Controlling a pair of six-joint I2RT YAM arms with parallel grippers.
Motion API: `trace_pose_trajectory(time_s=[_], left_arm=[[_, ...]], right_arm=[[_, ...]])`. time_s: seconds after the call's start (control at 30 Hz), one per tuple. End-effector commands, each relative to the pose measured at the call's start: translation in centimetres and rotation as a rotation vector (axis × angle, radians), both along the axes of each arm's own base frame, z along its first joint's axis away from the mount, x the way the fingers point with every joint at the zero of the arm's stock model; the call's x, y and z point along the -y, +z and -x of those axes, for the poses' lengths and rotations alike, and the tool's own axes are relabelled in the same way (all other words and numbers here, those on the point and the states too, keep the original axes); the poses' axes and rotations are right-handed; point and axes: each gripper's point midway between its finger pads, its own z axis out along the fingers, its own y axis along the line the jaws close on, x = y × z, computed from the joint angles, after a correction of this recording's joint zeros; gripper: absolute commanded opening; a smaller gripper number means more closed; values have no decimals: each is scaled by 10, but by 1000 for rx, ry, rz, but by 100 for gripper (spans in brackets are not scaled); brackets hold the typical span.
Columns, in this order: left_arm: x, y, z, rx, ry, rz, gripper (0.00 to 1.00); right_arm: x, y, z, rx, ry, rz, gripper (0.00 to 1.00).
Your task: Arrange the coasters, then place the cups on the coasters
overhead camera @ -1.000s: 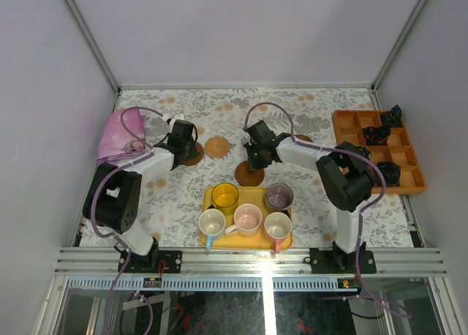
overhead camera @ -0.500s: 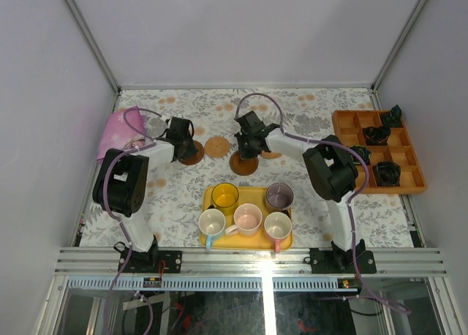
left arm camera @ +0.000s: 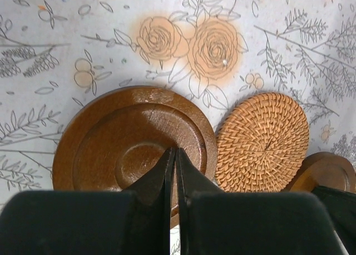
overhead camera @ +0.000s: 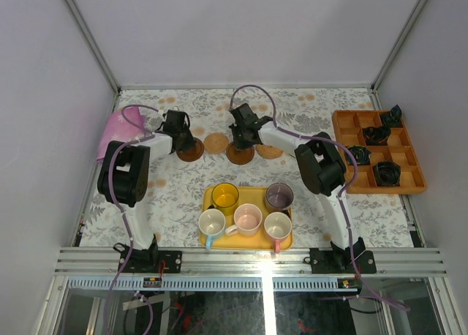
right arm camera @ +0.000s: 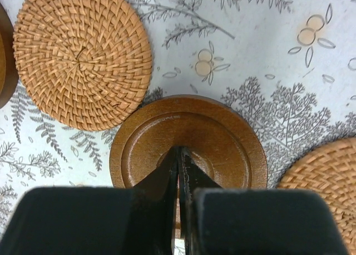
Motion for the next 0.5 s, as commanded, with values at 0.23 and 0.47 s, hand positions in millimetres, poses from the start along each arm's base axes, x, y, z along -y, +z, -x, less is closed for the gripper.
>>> trace_pose_trajectory(time_s=[0.23, 0.47], left_arm=[[-23, -13, -17, -32, 55, -24, 1], [-26, -13, -20, -33, 60, -13, 1]], right_arm=[[25, -1, -38, 15, -63, 20, 0], [36, 1, -49, 19, -96, 9, 0]])
